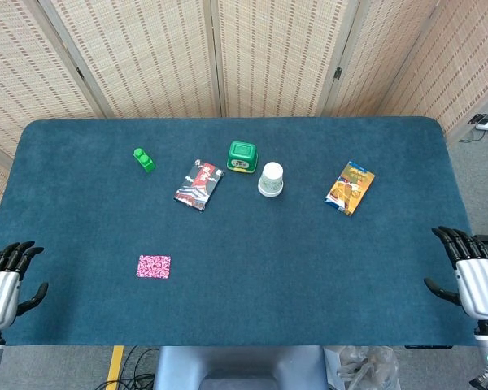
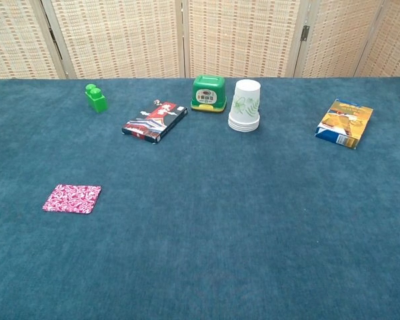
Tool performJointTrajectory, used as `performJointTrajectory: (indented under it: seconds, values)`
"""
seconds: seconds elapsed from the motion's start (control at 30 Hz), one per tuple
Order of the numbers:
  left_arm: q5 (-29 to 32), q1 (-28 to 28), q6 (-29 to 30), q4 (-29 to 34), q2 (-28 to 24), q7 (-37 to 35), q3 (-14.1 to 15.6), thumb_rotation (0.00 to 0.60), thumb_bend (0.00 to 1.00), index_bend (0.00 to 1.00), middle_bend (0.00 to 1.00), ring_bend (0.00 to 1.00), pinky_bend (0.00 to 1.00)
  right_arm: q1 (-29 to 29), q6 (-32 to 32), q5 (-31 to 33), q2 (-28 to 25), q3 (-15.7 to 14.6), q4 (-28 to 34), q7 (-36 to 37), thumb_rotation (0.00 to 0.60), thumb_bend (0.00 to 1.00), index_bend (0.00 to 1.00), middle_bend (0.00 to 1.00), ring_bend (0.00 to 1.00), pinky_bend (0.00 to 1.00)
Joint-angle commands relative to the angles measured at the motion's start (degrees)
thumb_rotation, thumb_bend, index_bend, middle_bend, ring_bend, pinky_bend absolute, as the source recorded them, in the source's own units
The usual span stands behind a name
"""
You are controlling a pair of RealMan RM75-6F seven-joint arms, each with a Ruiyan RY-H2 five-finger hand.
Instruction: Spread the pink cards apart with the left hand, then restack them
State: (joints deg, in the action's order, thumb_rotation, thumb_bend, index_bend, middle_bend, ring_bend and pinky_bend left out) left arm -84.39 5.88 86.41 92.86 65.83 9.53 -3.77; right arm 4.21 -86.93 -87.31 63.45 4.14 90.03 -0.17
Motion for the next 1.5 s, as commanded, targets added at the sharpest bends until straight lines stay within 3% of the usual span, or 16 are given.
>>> performJointTrajectory:
  seconds: [0.03,0.37,0.53,0.63,0.73,0.9,1.17,1.5]
  values:
    - [-0.04,0.17,-0.09,0.09,0.00,0.10,-0.15,0.600,0.33,0.27,0.20,0.16,0.22,-0.08,-0.14,0.04,-0.13,0.07,0.06,0.01,0.600,0.20,0.12,0.18,0.14,0.18]
    - [-0.77,1.49,-1.10,0.40,0.05,0.40,-0.57,0.600,0.33,0.28,0.26,0.21,0.24,-0.13,0.02,0.36,-0.30,0.17,0.27,-0.11,0.600,0.21,0.12,0.18,0.14,0.18]
    - [-1.65,2.94,-3.00,0.04,0.22,0.08,-0.45,0.600,0.33,0.28,0.36,0.34,0.41,0.22,0.90,0.67,-0.17,0.15,0.25,-0.22,0.600,0.21,0.12,0.19,0.14,0.18]
    - [-2.60,4.66,-5.08,-0.76,0.25,-0.75,-0.49,0.600,0.34,0.29,0.46,0.44,0.56,0.44,1.40,0.67,-0.27,0.08,0.30,-0.27,0.600,0.21,0.12,0.19,0.14,0.18]
    - [-3.63,6.94,-7.99,-1.37,0.29,-1.60,-0.49,0.600,0.40,0.30,0.57,0.56,0.77,0.44,1.30,0.75,-0.29,0.18,0.30,-0.23,0.600,0.21,0.12,0.19,0.14,0.18]
    - [-6.36,11.75,-14.07,-2.90,1.34,-2.50,0.13,0.600,0.47,0.30,0.67,0.66,0.91,0.37,1.60,0.91,-0.23,-0.03,0.19,0.08,0.600,0.21,0.12,0.19,0.14,0.18]
    - [-9.40,18.92,-23.20,-5.30,3.38,-8.78,1.60,0.600,0.50,0.32,0.90,0.85,1.00,-0.14,0.94,1.20,-0.82,0.04,0.48,0.14,0.600,0.21,0.12,0.20,0.15,0.18]
    - [-10.35,23.64,-29.66,-6.38,6.02,-6.32,3.75,0.600,0.53,0.29,0.94,0.89,1.00,-0.36,0.50,1.87,-1.67,0.59,1.20,-0.34,0.600,0.21,0.12,0.21,0.16,0.18]
